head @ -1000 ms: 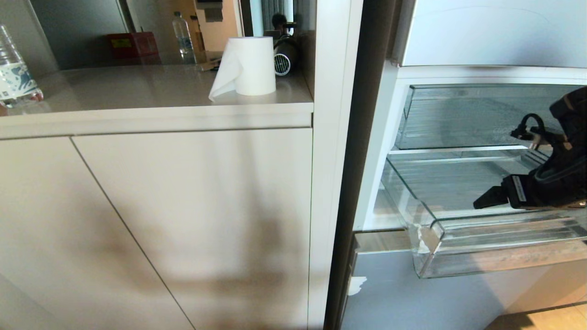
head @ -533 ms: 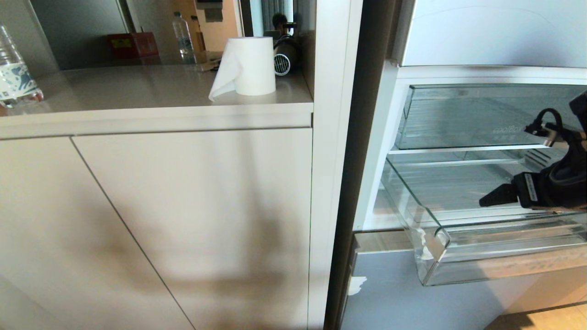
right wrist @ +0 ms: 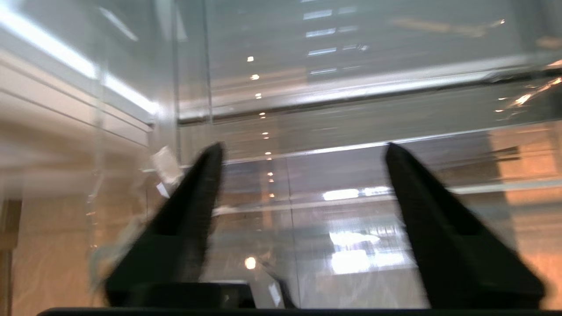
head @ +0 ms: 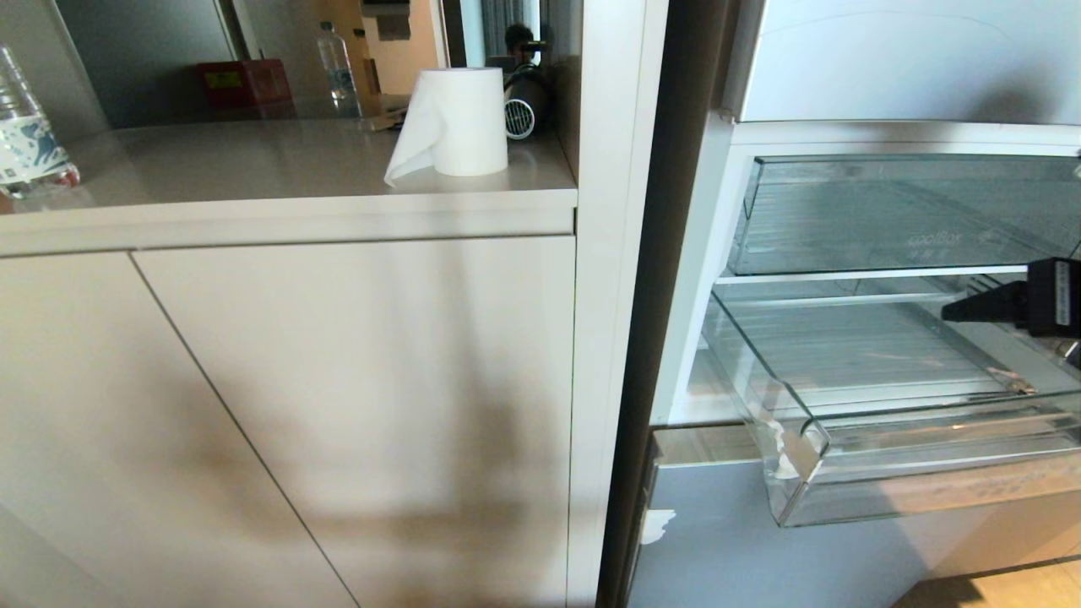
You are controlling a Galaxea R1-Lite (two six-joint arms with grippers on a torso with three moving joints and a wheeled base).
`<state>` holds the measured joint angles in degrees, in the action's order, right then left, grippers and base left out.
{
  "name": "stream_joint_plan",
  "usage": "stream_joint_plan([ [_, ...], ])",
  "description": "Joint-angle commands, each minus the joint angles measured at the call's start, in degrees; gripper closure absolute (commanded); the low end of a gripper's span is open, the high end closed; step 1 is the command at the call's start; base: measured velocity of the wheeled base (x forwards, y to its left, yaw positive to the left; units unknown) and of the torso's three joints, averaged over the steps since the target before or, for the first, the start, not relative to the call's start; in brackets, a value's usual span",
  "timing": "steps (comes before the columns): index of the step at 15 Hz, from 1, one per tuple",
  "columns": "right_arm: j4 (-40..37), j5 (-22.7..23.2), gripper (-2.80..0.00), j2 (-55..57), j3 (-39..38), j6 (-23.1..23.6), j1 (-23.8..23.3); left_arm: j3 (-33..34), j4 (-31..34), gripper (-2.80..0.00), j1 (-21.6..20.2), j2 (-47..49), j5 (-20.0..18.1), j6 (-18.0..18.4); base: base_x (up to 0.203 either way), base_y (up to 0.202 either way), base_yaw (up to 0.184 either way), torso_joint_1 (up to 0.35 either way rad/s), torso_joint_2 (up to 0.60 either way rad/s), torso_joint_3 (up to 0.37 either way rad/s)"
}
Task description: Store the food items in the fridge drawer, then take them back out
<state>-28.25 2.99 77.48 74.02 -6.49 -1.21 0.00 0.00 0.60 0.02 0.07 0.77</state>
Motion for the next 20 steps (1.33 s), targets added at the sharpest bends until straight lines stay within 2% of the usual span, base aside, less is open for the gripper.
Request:
stream_joint_plan([
  [1, -0.1, -0.1, 0.0, -11.0, -3.0, 0.3, 0.1, 0.0, 0.0, 0.0, 0.0, 0.0, 0.0, 0.0, 0.0, 0.0, 0.0, 0.0, 0.0, 0.0],
  [4, -0.1, -0.1, 0.0, -25.3, -10.6, 1.3, 0.2, 0.0, 0.0, 0.0, 0.0, 0.0, 0.0, 0.0, 0.0, 0.0, 0.0, 0.0, 0.0, 0.0],
  [9, 0.0, 0.0, 0.0, -45.8, -27.5, 2.9, 0.2, 0.0, 0.0, 0.0, 0.0, 0.0, 0.0, 0.0, 0.0, 0.0, 0.0, 0.0, 0.0, 0.0],
  [14, 0.6, 1.2, 0.0, -61.0, -36.8, 3.0, 0.3, 0.0, 0.0, 0.0, 0.0, 0.0, 0.0, 0.0, 0.0, 0.0, 0.0, 0.0, 0.0, 0.0],
  [15, 2.5, 1.2, 0.0, -62.5, -40.7, 3.2, 1.0, 0.0, 0.0, 0.0, 0.0, 0.0, 0.0, 0.0, 0.0, 0.0, 0.0, 0.0, 0.0, 0.0],
  [17, 12.5, 0.0, 0.0, -63.9, -49.9, 4.0, 2.2, 0.0, 0.0, 0.0, 0.0, 0.0, 0.0, 0.0, 0.0, 0.0, 0.0, 0.0, 0.0, 0.0],
  [20, 32.5, -2.1, 0.0, -64.5, -68.3, 10.3, 2.7, 0.0, 0.0, 0.0, 0.0, 0.0, 0.0, -0.1, 0.0, 0.0, 0.0, 0.0, 0.0, 0.0],
])
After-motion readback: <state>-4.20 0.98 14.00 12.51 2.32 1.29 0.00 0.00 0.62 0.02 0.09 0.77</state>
